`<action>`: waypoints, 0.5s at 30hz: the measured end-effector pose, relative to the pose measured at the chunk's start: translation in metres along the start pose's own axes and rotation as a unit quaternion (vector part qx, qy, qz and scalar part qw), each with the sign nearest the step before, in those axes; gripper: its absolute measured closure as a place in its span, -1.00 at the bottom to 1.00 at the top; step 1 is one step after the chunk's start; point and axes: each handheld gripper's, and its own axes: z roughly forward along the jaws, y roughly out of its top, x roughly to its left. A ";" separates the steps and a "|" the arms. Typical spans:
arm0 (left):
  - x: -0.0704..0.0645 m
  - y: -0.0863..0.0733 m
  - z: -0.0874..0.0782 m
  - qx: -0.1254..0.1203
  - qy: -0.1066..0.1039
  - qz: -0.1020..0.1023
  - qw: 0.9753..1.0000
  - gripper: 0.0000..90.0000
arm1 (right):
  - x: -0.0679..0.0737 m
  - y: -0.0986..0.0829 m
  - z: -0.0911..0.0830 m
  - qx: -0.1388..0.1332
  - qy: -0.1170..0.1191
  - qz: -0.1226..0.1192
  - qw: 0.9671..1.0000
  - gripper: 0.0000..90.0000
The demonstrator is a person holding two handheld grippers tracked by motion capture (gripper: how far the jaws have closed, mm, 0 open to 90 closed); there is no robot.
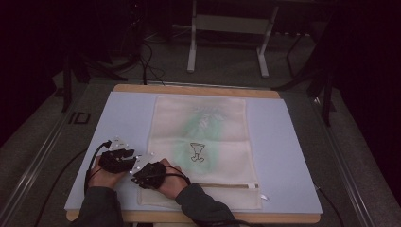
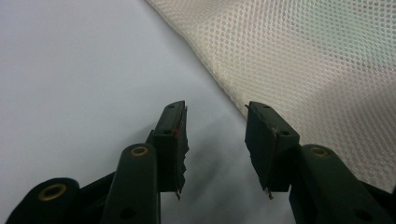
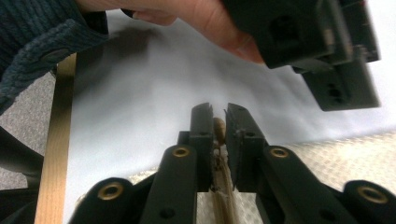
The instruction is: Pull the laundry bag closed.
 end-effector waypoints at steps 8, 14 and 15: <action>0.000 0.000 0.000 0.000 0.001 0.000 1.000 0.29 | -0.004 -0.004 -0.006 0.003 0.004 0.006 1.000 0.85; 0.000 0.000 0.001 0.001 0.000 -0.001 1.000 0.29 | -0.001 -0.001 0.007 0.020 0.004 0.003 1.000 0.75; 0.000 0.000 0.001 0.001 0.000 -0.001 1.000 0.29 | -0.001 -0.001 0.010 0.023 0.005 0.004 1.000 0.74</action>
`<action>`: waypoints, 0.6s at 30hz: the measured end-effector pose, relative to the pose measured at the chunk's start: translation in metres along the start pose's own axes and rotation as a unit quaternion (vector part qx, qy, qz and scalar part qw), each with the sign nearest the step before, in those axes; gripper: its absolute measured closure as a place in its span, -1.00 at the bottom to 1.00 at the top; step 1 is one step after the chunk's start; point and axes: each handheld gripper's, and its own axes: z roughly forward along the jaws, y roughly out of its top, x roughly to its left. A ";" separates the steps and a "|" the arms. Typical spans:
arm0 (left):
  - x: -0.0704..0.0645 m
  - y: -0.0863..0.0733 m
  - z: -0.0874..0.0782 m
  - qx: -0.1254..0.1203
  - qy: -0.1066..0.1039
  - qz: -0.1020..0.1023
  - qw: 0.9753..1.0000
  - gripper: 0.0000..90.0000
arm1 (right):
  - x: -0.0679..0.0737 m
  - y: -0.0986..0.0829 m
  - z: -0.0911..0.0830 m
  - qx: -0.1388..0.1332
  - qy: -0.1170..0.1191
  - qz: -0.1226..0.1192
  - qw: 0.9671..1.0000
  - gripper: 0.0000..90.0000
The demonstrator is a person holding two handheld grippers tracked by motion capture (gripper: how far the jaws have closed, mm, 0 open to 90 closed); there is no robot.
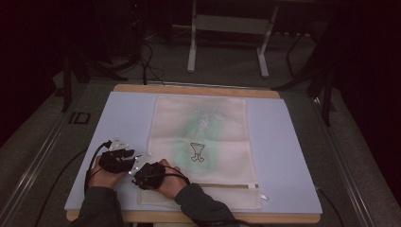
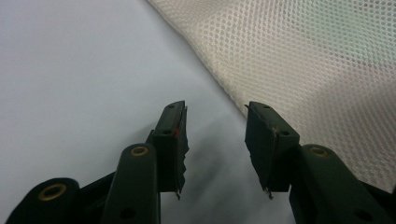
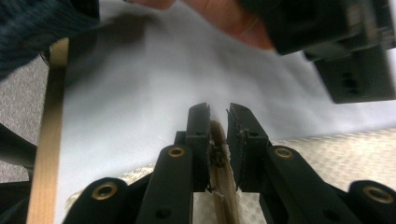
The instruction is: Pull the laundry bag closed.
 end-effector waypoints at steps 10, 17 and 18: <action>0.000 0.000 0.000 0.001 0.001 0.000 1.000 0.29 | 0.003 0.006 0.005 0.016 -0.016 -0.012 1.000 0.80; 0.001 0.000 -0.001 0.000 0.001 0.000 1.000 0.29 | -0.001 0.004 -0.012 -0.018 -0.008 0.011 1.000 0.80; 0.001 0.000 -0.001 0.001 0.001 0.000 1.000 0.29 | -0.001 0.003 -0.015 -0.019 -0.007 0.011 1.000 0.80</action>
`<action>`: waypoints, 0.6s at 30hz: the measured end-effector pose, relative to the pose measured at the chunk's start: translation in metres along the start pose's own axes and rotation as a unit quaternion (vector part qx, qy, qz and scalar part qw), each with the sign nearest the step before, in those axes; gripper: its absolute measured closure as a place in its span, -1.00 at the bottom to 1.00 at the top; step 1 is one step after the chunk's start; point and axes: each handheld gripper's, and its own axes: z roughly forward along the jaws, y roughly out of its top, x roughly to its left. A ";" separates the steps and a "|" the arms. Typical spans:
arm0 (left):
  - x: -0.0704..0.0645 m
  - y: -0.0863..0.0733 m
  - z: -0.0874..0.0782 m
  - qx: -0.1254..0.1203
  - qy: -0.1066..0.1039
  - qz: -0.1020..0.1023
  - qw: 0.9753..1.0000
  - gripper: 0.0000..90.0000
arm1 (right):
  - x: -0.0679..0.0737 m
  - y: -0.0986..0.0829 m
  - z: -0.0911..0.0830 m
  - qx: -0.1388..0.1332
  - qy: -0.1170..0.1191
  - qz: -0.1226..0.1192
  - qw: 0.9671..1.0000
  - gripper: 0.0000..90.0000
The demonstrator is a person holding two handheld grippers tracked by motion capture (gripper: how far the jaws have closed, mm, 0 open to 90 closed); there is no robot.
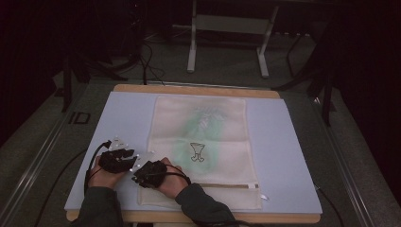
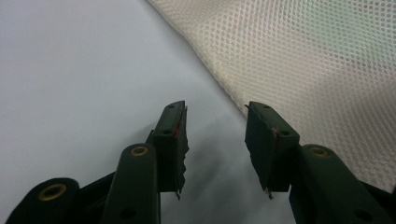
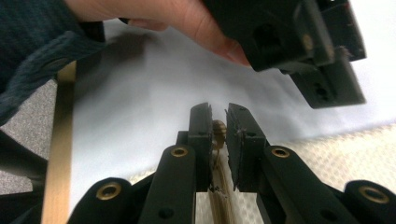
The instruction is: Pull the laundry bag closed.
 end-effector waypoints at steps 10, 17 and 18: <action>-0.001 0.000 0.000 0.001 0.000 0.002 1.000 0.29 | -0.002 -0.023 -0.016 0.003 0.006 0.006 1.000 0.80; -0.002 0.000 0.000 0.001 -0.004 0.004 1.000 0.30 | -0.007 -0.026 -0.010 0.008 0.022 0.015 1.000 0.79; -0.002 0.000 0.000 0.001 -0.005 0.004 1.000 0.30 | -0.007 -0.026 -0.009 0.010 0.025 0.018 0.999 0.79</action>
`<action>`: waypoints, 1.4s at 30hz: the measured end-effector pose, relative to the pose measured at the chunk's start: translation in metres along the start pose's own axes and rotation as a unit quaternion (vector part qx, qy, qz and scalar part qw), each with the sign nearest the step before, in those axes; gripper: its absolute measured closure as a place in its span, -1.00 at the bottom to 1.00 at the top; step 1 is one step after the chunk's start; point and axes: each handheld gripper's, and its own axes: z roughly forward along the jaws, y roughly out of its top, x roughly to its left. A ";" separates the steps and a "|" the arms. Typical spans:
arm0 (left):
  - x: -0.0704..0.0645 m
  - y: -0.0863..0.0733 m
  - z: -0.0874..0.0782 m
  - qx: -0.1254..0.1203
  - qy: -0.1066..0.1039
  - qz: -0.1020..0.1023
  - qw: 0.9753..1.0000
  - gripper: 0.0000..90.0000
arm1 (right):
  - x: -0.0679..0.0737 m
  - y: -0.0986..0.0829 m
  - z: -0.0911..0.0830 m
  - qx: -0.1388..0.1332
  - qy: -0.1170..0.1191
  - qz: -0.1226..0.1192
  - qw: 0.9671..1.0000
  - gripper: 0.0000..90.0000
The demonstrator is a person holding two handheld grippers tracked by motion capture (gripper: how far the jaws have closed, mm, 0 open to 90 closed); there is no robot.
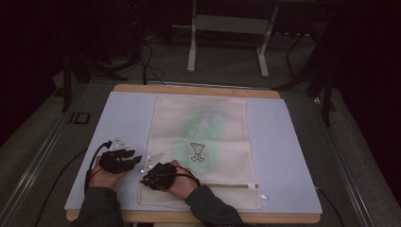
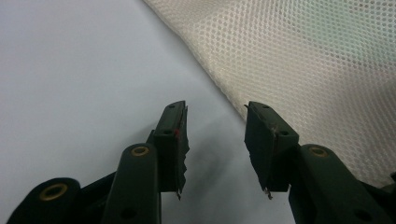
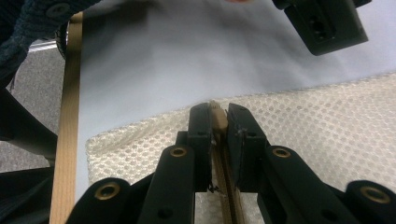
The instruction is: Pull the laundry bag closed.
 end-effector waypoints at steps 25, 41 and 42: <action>-0.011 -0.006 -0.003 0.017 -0.098 0.019 0.995 0.99 | 0.005 -0.007 0.003 -0.004 -0.014 -0.017 1.000 0.82; -0.023 -0.010 0.003 0.060 -0.110 0.010 0.992 0.99 | 0.005 -0.008 0.003 -0.007 -0.012 -0.014 1.000 0.82; -0.023 -0.010 0.003 0.060 -0.110 0.010 0.992 0.99 | 0.005 -0.008 0.003 -0.007 -0.012 -0.014 1.000 0.82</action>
